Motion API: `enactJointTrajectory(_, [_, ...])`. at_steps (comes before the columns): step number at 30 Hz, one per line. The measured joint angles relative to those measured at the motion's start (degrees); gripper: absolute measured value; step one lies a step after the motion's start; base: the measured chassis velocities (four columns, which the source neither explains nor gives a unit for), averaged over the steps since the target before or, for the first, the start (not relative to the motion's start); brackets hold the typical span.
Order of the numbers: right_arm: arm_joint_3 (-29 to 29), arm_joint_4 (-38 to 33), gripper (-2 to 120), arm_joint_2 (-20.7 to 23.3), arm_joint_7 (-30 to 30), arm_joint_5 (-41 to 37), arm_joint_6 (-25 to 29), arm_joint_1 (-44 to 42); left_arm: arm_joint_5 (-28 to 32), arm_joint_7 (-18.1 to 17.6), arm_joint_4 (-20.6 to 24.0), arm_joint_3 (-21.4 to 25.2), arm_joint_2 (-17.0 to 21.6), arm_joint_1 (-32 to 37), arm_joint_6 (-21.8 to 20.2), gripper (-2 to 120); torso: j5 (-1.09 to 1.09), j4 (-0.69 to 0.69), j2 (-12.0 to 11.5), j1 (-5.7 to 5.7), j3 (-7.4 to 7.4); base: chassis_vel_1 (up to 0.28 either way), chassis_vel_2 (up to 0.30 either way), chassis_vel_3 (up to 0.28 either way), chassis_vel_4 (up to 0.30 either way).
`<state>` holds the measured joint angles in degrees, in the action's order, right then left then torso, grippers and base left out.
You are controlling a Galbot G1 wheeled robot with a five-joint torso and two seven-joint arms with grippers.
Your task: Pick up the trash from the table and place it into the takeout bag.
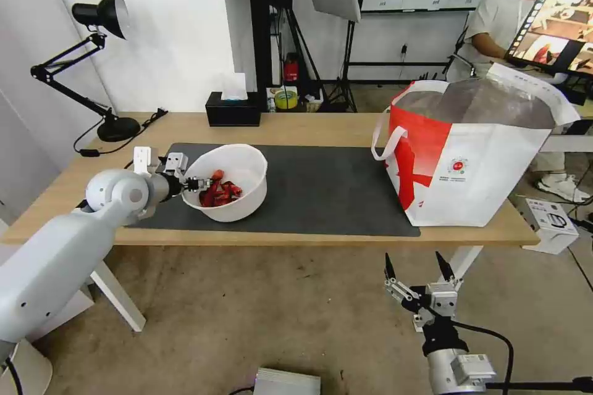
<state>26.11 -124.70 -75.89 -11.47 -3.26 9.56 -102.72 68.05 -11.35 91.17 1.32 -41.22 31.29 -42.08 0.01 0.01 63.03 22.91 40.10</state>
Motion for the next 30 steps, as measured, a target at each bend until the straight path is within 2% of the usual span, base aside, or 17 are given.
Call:
enactJointTrajectory(1, [0.0, 0.0, 100, 0.0, 0.0, 0.0, 0.0, 0.0, 0.0, 0.0, 0.0, 0.0, 0.0, 0.0, 0.0, 41, 0.0, 0.0, 0.0, 0.0, 0.0, 0.0, 0.0, 0.0, 0.0])
enactJointTrajectory(4, [0.01, 0.0, 100, 0.0, 0.0, 0.0, 0.0, 0.0, -0.42, 0.37, 0.39, 0.52, -0.05, 0.8, 0.29, 28, -0.01, 0.0, 0.0, 0.0, 0.0, 0.0, 0.0, 0.0, 0.0])
enactJointTrajectory(5, [0.01, 0.0, 100, 0.0, 0.0, 0.0, 0.0, 0.0, -0.42, 0.37, 0.39, 0.52, -0.05, 0.8, 0.29, 28, -0.01, 0.0, 0.0, 0.0, 0.0, 0.0, 0.0, 0.0, 0.0])
enactJointTrajectory(8, [0.0, 0.0, 100, 0.0, 0.0, 0.0, 0.0, 0.0, -0.49, 0.39, 0.66, 0.66, -0.35, 0.84, 0.64, 13, -0.01, -0.01, 0.0, 0.0, 0.0, 0.0, 0.0, 0.0, 0.0])
enactJointTrajectory(9, [0.0, 0.0, 100, 0.0, 0.0, 0.0, 0.0, 0.0, -0.49, 0.39, 0.66, 0.66, -0.35, 0.84, 0.64, 13, -0.01, -0.01, 0.0, 0.0, 0.0, 0.0, 0.0, 0.0, 0.0])
enactJointTrajectory(12, [0.0, 0.0, 100, 0.0, 0.0, 0.0, 0.0, 0.0, -0.51, 0.27, 1.06, 0.67, -0.66, 0.75, 0.86, 0, -0.01, -0.01, 0.0, 0.0, 0.0, 0.0, 0.0, 0.0, 0.0])
enactJointTrajectory(30, [0.0, 0.0, 100, 0.0, 0.0, 0.0, 0.0, 0.0, -0.08, -0.62, 5.88, 2.08, 0.54, 3.03, 1.69, 0, -0.02, -0.01, 0.0, 0.01, 0.0, 0.0, 0.0, 0.0, 0.0])
